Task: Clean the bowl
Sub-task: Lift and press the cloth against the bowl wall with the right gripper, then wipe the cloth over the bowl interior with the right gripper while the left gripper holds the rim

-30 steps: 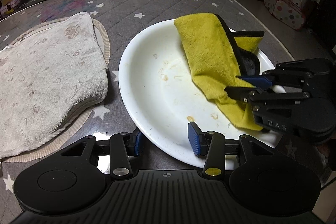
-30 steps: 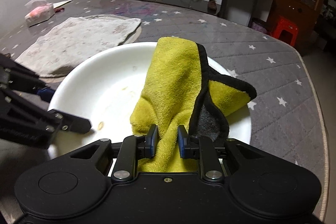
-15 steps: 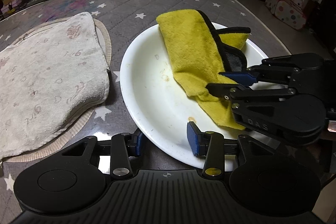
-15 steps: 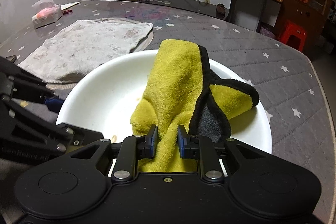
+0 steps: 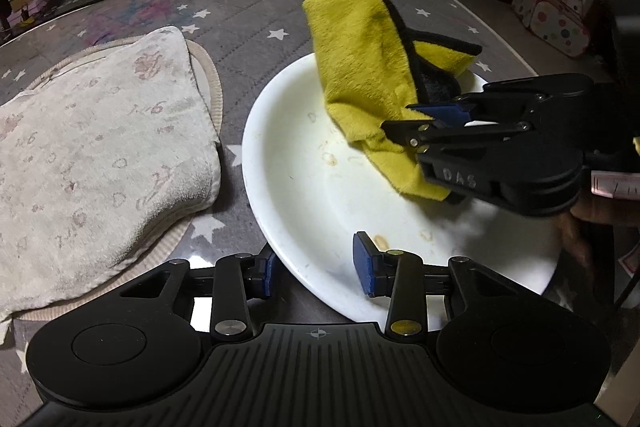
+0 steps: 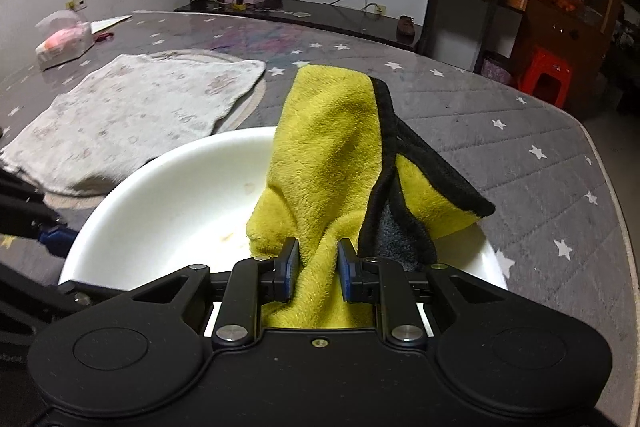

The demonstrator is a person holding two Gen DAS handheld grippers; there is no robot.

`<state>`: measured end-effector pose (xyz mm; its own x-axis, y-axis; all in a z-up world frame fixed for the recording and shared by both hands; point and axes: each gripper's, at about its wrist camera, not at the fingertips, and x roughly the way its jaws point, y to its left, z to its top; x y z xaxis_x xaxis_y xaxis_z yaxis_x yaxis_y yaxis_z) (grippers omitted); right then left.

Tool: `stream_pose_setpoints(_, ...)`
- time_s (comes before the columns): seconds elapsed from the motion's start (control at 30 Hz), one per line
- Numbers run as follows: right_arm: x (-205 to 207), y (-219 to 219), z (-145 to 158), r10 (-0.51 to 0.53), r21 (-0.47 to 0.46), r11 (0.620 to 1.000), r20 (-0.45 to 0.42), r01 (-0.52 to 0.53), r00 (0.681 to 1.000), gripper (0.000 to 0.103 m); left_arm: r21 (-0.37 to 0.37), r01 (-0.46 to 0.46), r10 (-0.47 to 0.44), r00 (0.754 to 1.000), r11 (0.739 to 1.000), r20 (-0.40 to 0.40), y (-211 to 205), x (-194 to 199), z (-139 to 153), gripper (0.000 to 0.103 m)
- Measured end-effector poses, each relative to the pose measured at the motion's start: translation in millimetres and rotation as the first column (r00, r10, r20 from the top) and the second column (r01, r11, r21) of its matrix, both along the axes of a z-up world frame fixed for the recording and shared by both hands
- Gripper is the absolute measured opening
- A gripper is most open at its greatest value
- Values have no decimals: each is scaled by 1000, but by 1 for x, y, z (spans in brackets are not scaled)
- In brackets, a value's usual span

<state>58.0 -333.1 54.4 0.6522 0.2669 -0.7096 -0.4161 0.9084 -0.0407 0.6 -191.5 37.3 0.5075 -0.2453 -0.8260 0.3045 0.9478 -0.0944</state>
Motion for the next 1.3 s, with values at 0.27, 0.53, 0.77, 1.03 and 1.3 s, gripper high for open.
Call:
stream_pose_setpoints(0.27, -6, -14, 0, -21, -22, 1000, -4, 21, 1000, 21, 2, -3, 3, 1000, 1000, 8, 1, 1, -1, 39)
stream_pose_setpoints(0.53, -34, -19, 2, -6, -70, 998, -16, 5, 1000, 22, 1, -1, 1, 1000, 1000, 13, 2, 1, -2, 39)
stream_pose_setpoints(0.77, -50, -12, 4, 35, -84, 996, -39, -39, 999, 22, 1, 1, -1, 1000, 1000, 13, 2, 1, -2, 39)
stream_pose_setpoints(1.03, -54, -4, 6, 78, -67, 994, -60, -82, 995, 22, 4, 2, -2, 1000, 1000, 16, 2, 1, -2, 40)
stream_pose_setpoints(1.3, -42, 2, 5, 100, -35, 994, -50, -101, 994, 22, 6, 6, -6, 1000, 1000, 21, 1, -1, -3, 41)
